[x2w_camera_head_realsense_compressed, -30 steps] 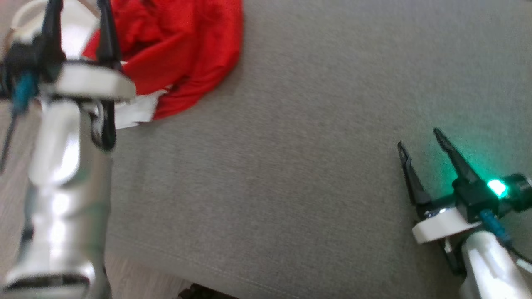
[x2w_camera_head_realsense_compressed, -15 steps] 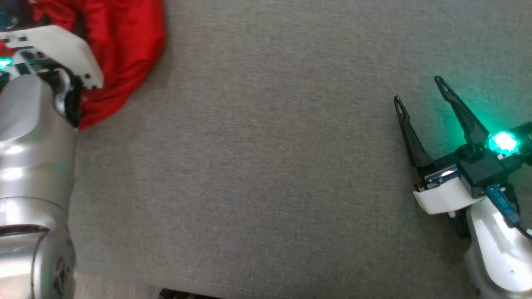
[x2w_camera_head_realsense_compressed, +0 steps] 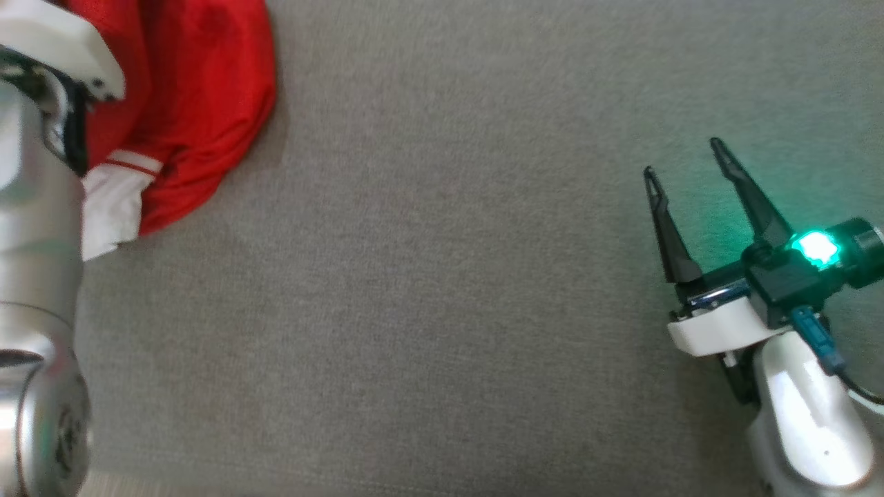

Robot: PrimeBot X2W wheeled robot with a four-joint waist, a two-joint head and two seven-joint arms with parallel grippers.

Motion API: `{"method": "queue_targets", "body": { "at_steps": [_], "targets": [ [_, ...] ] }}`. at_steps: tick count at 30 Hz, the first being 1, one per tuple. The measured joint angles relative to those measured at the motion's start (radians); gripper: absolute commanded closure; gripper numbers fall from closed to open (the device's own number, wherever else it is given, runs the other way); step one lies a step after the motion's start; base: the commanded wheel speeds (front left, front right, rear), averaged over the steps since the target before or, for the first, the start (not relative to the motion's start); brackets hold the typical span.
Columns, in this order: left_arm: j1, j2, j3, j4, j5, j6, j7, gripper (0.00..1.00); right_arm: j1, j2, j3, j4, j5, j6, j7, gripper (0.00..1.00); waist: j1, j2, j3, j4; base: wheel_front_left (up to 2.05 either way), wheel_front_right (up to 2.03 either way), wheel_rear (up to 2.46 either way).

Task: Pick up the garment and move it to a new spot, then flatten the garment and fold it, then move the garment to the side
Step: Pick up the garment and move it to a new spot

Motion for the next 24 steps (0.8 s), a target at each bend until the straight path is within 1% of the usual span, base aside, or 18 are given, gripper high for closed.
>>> {"method": "queue_targets", "body": {
  "at_steps": [2, 5, 11, 15, 17, 19, 24],
  "targets": [
    [-0.015, 0.013, -0.013, -0.017, 0.011, -0.001, -0.010, 1.00, 0.003, 0.021, 0.000, 0.003, 0.006, 0.000, 0.000, 0.00, 0.0000, 0.0000, -0.034, -0.010, 0.00, 0.00, 0.00],
    [-0.040, 0.025, -0.043, -0.055, 0.030, -0.018, -0.022, 1.00, 0.030, 0.047, -0.001, 0.006, 0.012, 0.000, 0.000, 0.00, -0.0001, 0.0000, -0.085, -0.032, 0.00, 0.00, 0.00],
    [-0.071, 0.020, -0.107, -0.149, 0.043, -0.044, -0.011, 1.00, 0.095, 0.086, -0.007, 0.010, 0.021, 0.000, 0.000, 0.00, -0.0002, 0.0000, -0.178, -0.104, 0.00, 0.00, 0.00],
    [-0.073, -0.005, -0.160, -0.222, 0.030, -0.053, 0.014, 1.00, 0.108, 0.100, -0.012, 0.009, 0.026, 0.000, 0.000, 0.00, -0.0002, 0.0001, -0.227, -0.171, 0.00, 0.00, 0.00],
    [-0.072, -0.025, -0.207, -0.258, 0.015, -0.058, 0.027, 1.00, 0.119, 0.102, -0.017, 0.007, 0.035, 0.000, 0.000, 0.00, -0.0002, 0.0001, -0.248, -0.207, 0.00, 0.00, 0.00],
    [-0.065, -0.045, -0.277, -0.299, -0.010, -0.061, 0.039, 1.00, 0.138, 0.105, -0.017, 0.009, 0.035, 0.000, 0.000, 0.00, -0.0002, 0.0001, -0.268, -0.241, 0.00, 0.00, 0.00],
    [0.012, -0.080, -0.437, -0.385, -0.115, -0.061, 0.043, 1.00, 0.176, 0.111, -0.011, 0.013, 0.043, 0.000, 0.000, 0.00, -0.0001, 0.0001, -0.319, -0.317, 0.00, 0.00, 0.00]
  ]
}}
